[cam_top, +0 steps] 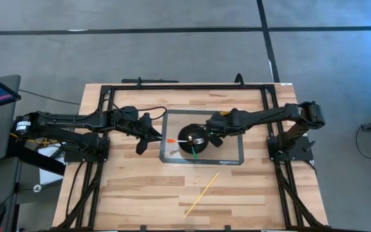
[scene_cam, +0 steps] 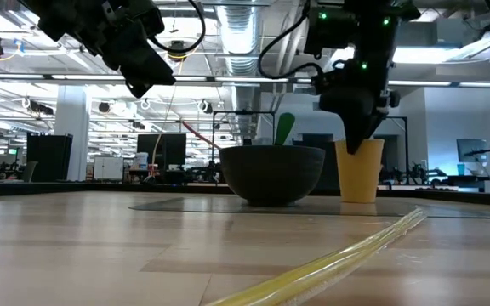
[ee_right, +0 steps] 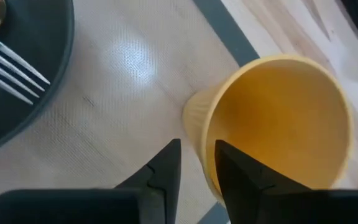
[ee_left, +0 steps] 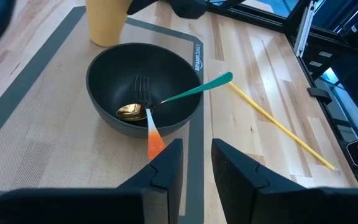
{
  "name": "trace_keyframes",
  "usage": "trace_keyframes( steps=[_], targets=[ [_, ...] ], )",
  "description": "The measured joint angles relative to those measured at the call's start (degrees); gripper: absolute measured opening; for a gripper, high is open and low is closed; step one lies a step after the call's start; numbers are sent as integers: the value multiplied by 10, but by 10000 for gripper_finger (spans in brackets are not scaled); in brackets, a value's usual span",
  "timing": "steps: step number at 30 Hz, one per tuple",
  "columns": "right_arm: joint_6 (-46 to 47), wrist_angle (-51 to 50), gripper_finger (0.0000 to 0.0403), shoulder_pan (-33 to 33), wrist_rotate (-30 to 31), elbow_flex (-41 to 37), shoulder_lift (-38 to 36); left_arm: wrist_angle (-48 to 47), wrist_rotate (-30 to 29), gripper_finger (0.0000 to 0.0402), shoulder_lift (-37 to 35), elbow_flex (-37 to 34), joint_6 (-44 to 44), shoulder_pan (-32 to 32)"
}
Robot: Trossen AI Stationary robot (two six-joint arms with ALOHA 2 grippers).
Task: Pick & Place Utensil
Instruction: Put the light yellow straw into the yellow cup on the transparent mat
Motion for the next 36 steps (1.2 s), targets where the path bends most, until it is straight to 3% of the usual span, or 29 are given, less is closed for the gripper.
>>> trace_keyframes(
  steps=[15, 19, 29, 36],
  targets=[
    [11, -7, 92, 4, 0, 0, -81, 1, 0, 85, 0, 0, 0, 0],
    [56, 13, 92, 16, -44, 0, -109, 1, 0, 85, 0, 0, 0, 0],
    [-5, 206, 92, 162, -144, 0, -105, 1, 0, 85, 0, 0, 0, 0],
    [-82, 345, 92, 268, -159, 0, -60, 1, 0, 85, 0, 0, 0, 0]
  ],
)
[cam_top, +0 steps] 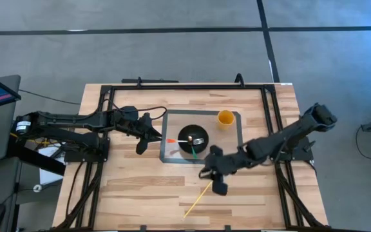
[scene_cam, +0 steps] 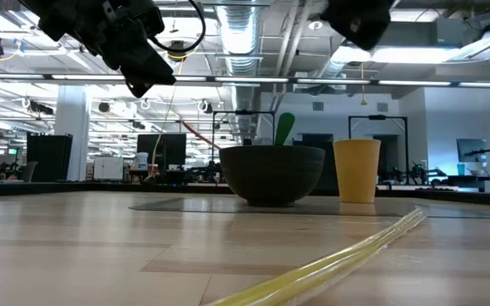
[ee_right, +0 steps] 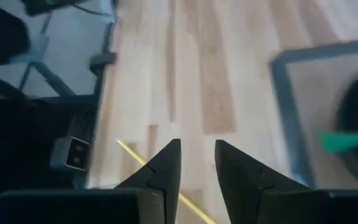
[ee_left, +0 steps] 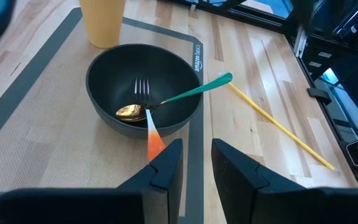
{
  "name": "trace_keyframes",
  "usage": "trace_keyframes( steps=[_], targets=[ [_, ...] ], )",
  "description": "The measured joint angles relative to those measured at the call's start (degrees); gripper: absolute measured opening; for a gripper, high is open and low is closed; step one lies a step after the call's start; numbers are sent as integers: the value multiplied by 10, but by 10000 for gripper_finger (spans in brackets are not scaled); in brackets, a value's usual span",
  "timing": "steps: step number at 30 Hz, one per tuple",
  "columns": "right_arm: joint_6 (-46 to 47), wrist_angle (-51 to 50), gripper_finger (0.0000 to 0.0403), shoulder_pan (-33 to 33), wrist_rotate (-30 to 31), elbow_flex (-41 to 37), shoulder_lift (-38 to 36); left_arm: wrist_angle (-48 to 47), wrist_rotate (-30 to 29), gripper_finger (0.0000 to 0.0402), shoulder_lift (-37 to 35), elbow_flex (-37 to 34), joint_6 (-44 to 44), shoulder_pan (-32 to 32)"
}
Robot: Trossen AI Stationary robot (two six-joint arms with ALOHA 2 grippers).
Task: Pick & Place Utensil
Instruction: Put the light yellow straw into the yellow cup on the transparent mat
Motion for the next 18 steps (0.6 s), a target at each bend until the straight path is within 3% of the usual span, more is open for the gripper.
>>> trace_keyframes(
  steps=[4, 10, 18],
  targets=[
    [-12, 28, 92, 24, -2, 0, 33, 4, 0, 85, 0, 0, 0, 0],
    [51, -20, 92, 13, -2, -1, 57, 14, 0, 85, 0, 0, 0, 0],
    [87, -33, 92, 4, -111, 1, 106, 18, 0, 85, 0, 0, 14, 0]
  ],
)
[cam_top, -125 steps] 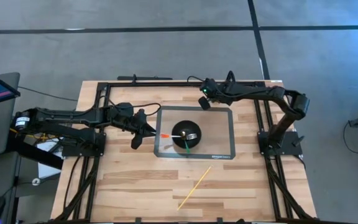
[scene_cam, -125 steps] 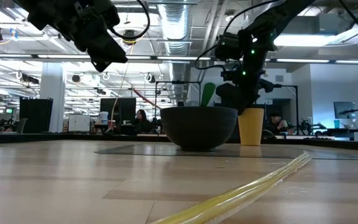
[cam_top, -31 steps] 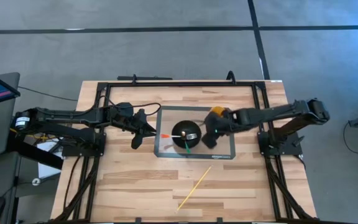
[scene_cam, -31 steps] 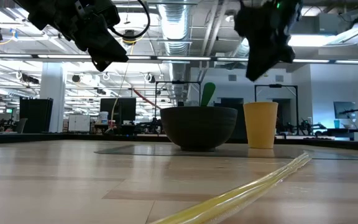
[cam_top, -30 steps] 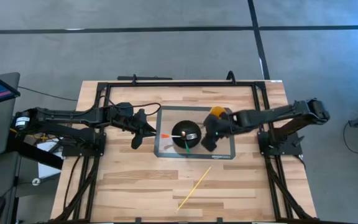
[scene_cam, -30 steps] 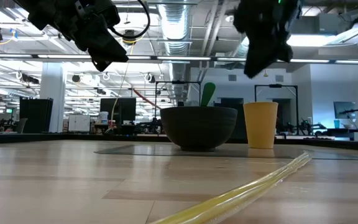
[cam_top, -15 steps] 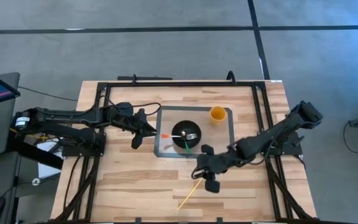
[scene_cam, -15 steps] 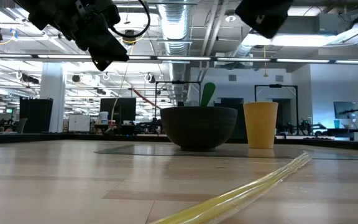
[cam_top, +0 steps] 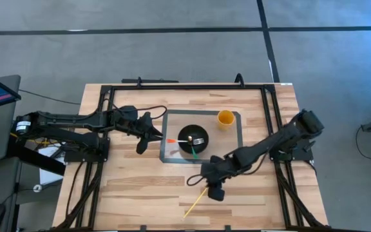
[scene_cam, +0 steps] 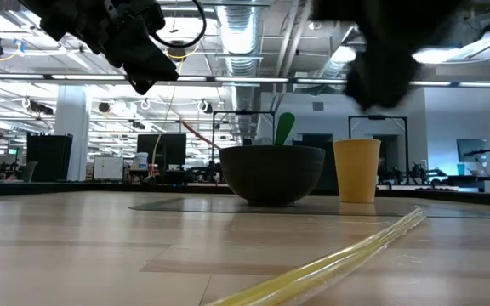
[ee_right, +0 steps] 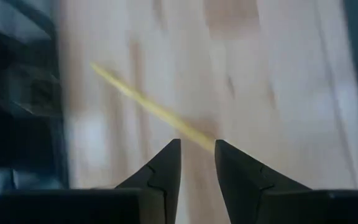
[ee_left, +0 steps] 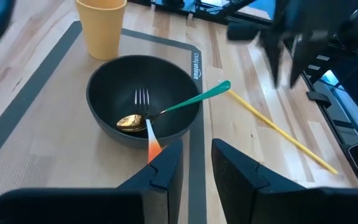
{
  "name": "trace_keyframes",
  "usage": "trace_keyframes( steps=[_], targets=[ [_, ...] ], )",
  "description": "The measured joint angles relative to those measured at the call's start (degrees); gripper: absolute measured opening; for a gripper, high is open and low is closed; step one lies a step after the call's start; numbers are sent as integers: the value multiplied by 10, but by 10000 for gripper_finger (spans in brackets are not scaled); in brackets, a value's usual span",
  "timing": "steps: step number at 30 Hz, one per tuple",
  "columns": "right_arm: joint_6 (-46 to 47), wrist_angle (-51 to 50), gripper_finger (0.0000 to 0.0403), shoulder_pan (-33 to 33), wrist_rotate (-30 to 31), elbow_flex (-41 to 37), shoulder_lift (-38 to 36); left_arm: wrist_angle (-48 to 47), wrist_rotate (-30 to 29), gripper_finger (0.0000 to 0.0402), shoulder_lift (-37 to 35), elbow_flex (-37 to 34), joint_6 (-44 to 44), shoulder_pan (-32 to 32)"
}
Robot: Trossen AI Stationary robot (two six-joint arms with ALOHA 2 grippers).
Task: Pick & Place Utensil
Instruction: Put the light yellow straw into the yellow cup on the transparent mat
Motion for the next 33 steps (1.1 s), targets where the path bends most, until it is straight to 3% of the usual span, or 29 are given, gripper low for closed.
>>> trace_keyframes(
  steps=[6, 14, 24, 33],
  targets=[
    [20, -21, 92, 7, -53, 1, 52, 19, 0, 85, 0, 0, 3, 0],
    [-49, -45, 92, 9, -25, -1, 105, 36, 0, 85, 0, 0, 48, 0],
    [-57, -54, 92, 8, -10, 1, 82, 42, 0, 85, 0, 0, 48, 0],
    [-167, -55, 92, 8, 23, 0, 95, 43, 0, 85, 0, 0, 46, 0]
  ],
)
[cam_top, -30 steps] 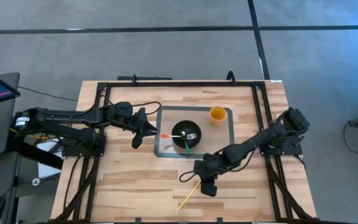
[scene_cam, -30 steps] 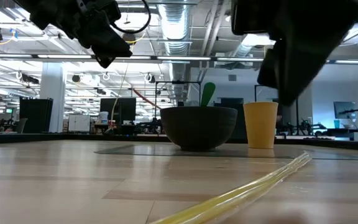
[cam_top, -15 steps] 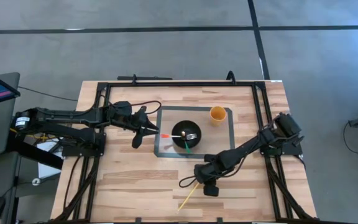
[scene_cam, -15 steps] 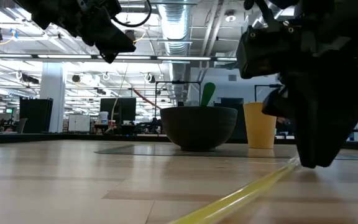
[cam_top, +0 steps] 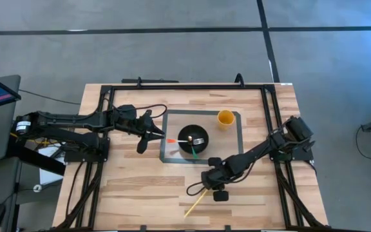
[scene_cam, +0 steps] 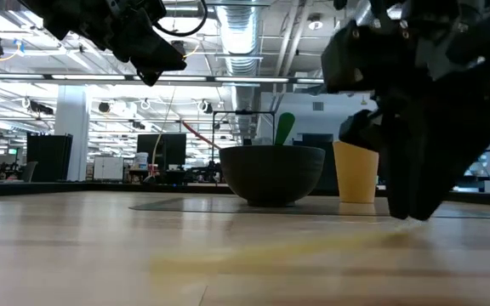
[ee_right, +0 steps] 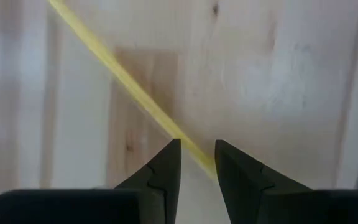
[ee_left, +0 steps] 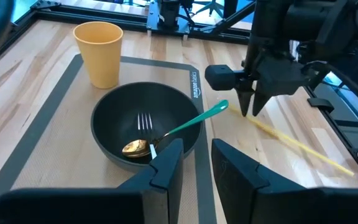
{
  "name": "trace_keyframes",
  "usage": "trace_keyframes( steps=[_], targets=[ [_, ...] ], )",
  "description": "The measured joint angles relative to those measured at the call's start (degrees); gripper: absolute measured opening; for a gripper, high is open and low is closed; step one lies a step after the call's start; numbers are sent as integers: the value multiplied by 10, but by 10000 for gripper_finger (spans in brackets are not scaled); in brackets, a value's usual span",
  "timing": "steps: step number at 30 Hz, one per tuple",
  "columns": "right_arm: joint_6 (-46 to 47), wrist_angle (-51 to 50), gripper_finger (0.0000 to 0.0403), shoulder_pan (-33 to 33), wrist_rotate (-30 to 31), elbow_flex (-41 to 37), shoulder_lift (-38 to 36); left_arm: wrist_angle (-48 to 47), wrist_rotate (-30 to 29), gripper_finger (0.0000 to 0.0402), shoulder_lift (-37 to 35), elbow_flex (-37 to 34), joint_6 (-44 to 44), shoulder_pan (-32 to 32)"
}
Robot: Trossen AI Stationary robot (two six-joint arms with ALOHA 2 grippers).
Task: Pick & Place Utensil
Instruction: Put the light yellow straw into the yellow cup on the transparent mat
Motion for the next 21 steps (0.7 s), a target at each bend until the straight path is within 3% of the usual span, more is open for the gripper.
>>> trace_keyframes(
  steps=[14, 21],
  targets=[
    [-92, -26, 79, 0, 17, 1, 20, 0, 0, 85, 0, 0, 0, 0],
    [-100, -24, 16, 0, 29, 1, 24, 0, 0, 85, 0, 0, -1, 0]
  ],
)
